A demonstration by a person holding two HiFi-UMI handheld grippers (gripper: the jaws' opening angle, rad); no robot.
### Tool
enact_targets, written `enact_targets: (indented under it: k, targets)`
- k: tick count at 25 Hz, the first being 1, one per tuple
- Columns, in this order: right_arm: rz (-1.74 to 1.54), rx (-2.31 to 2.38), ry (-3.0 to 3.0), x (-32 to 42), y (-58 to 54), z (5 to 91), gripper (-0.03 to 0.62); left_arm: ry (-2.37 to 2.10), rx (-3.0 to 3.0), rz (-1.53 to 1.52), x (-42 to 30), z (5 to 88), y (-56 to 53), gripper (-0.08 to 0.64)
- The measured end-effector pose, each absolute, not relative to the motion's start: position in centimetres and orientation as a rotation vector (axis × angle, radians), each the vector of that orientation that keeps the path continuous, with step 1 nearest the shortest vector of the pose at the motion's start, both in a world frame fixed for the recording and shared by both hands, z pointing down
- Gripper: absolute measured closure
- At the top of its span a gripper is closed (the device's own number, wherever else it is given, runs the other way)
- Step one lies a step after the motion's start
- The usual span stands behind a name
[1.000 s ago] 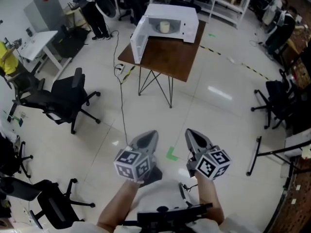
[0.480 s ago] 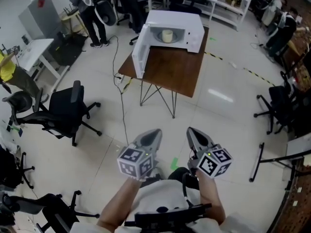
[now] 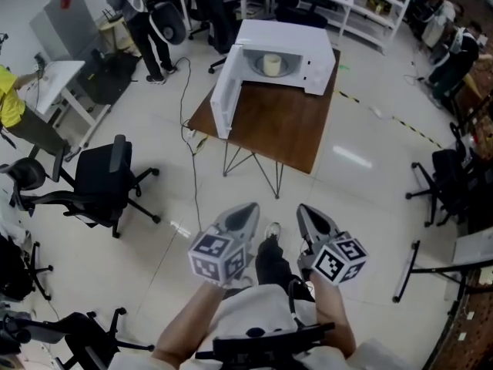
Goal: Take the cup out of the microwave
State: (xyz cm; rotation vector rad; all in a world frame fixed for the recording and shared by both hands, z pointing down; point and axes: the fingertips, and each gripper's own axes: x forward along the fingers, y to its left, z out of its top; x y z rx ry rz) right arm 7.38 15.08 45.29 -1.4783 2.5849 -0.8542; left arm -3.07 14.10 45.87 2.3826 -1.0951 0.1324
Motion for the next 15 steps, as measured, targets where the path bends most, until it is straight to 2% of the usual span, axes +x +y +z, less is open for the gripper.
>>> enact_targets:
  k: [15]
  targets:
    - [-0.856, -1.358, 2.686, 8.4, -1.8, 44.7, 0.592, -1.173, 2.347, 0.114, -0.5, 45.1, -1.6, 0.568]
